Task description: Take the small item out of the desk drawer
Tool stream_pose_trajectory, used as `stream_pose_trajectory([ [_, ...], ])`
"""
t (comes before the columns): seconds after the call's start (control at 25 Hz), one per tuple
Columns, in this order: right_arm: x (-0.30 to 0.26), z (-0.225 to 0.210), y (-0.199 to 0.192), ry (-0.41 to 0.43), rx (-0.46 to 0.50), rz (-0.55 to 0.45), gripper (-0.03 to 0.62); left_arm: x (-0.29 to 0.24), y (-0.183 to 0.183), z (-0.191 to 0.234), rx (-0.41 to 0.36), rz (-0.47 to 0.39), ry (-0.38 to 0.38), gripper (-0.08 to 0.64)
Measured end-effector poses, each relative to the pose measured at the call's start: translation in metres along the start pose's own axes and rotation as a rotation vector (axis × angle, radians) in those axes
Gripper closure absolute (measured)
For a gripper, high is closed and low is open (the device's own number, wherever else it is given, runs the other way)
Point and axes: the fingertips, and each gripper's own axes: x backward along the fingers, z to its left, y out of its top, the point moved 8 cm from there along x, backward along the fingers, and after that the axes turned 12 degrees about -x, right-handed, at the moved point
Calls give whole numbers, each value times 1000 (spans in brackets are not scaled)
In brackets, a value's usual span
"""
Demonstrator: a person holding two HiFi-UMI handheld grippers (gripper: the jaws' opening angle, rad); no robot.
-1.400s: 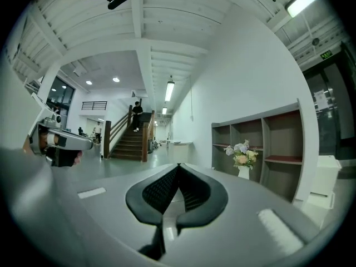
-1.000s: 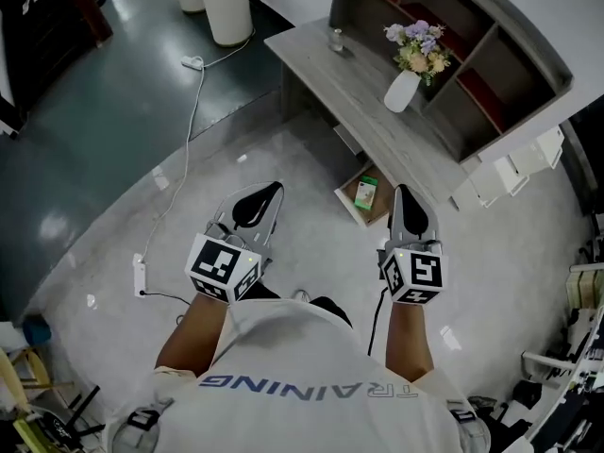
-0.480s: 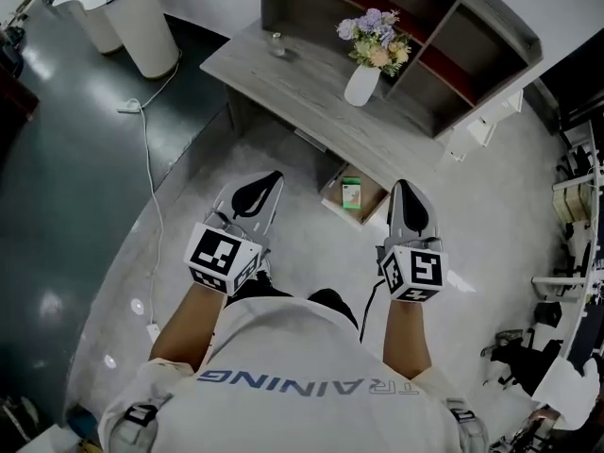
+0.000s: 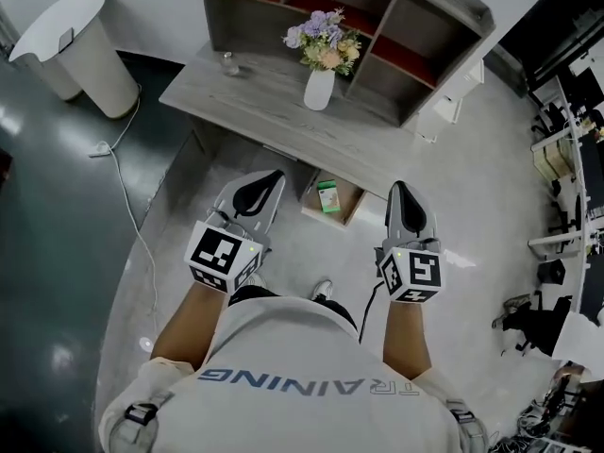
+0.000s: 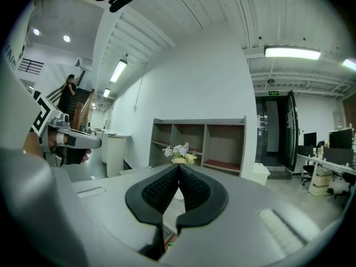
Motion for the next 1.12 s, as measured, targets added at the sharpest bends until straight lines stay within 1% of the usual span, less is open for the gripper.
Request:
stream_pose_trajectory([
  [0.16,8,-26,4,-14,-7,-12,551,-18,9,-20,-12,-10,-21,561],
  [0.32,11,-41,6,-11,-13,-22,479,-30,15,-34,-26,-10,-34,561],
  [0.52,5,-45,5,7,-11,-6,328,-36,15,-39,-25,-3,-34,561],
  [0.6,3,-45,5,19,-7,3,246,-36,15,-39,-23,-1,-29,561],
  [0.76,-5,-40,4,41,3,31,123,-33,16,-36,-18,0,-14,561],
  [0.88,-12,-33,1,62,13,58,82,-30,15,-31,-16,5,-2,561],
  [1.0,-17,-29,-5,72,19,84,78,-28,12,-28,-11,14,7,561],
  [1.12,-23,-30,-16,57,19,133,78,-28,8,-25,0,29,12,561],
])
